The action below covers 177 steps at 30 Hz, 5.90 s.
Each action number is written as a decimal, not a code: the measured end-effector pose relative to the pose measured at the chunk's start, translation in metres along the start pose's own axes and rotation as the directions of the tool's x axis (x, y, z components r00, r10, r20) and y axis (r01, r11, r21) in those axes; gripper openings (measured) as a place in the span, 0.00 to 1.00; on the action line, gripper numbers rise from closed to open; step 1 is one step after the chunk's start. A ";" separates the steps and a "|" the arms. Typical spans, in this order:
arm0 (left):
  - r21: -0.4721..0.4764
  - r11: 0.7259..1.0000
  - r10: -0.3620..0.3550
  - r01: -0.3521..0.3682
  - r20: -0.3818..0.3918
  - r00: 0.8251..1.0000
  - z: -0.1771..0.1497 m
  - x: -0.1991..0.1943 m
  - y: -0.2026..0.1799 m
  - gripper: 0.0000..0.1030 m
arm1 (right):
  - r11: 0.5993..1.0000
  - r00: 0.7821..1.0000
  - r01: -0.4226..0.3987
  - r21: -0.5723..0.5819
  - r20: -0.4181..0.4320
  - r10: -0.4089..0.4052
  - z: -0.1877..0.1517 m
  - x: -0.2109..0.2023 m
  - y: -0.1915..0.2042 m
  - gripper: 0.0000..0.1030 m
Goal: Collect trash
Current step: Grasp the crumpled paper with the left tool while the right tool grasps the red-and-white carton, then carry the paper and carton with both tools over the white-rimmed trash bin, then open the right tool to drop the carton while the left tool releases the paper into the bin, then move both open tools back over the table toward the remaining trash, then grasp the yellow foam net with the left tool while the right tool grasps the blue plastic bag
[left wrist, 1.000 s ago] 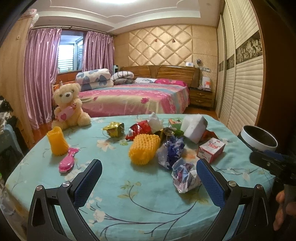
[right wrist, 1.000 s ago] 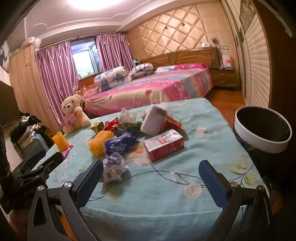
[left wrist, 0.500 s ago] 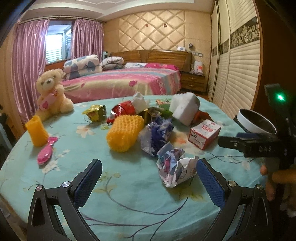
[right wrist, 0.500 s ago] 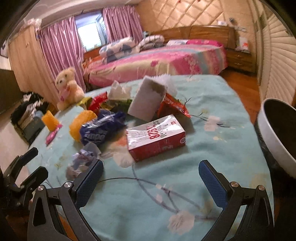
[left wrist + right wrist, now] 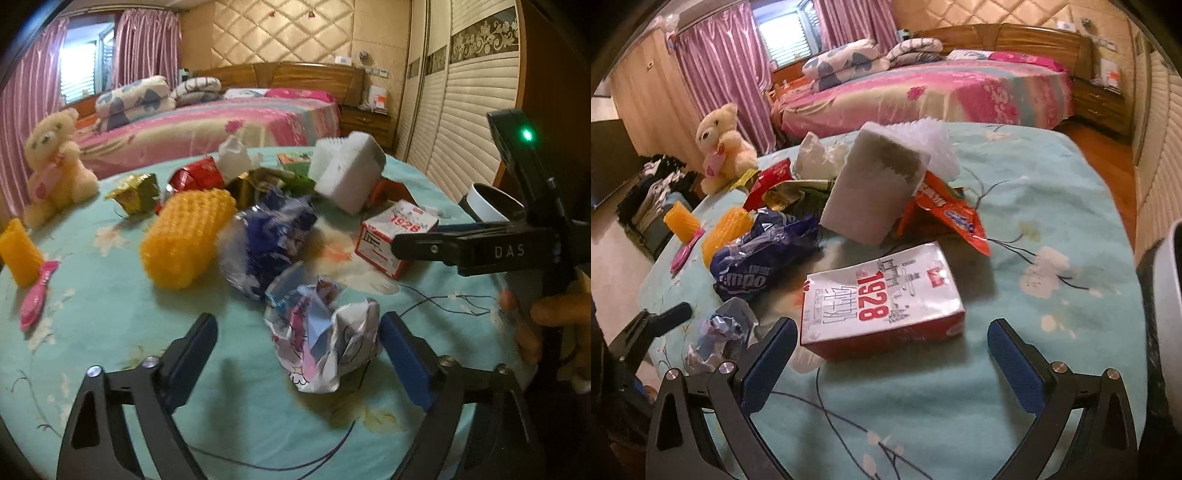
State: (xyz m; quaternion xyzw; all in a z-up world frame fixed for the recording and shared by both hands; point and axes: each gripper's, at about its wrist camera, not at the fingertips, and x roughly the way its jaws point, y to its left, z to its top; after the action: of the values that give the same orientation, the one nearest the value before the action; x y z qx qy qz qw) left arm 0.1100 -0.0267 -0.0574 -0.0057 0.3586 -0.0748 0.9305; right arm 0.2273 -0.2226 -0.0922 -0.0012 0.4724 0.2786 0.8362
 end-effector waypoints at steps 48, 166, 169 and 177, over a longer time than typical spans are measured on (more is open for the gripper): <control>0.221 0.928 -0.306 0.299 -0.005 0.952 0.082 0.053 -0.136 0.26 | 0.899 0.940 0.187 0.397 0.194 -0.281 -0.069 -0.164 -0.153 0.89; -0.274 0.962 0.010 -0.004 0.020 1.000 0.046 -0.004 0.085 0.66 | 0.953 0.985 -0.151 0.262 0.117 0.124 -0.008 -0.004 0.043 0.82; -0.268 0.963 -0.032 0.032 0.006 0.999 0.053 0.009 0.094 0.66 | 0.944 0.982 -0.171 0.281 0.122 0.141 -0.001 0.004 0.045 0.80; -0.191 0.979 -0.086 0.071 -0.070 0.994 0.056 0.046 0.090 0.53 | 0.899 0.972 -0.234 0.371 0.097 0.213 0.009 0.037 0.042 0.61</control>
State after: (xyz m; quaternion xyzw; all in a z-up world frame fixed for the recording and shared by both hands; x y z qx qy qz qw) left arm 0.1932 0.0532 -0.0516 -0.1052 0.3994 -0.0775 0.9074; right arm 0.2292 -0.1677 -0.1053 0.2224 0.4916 0.2761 0.7954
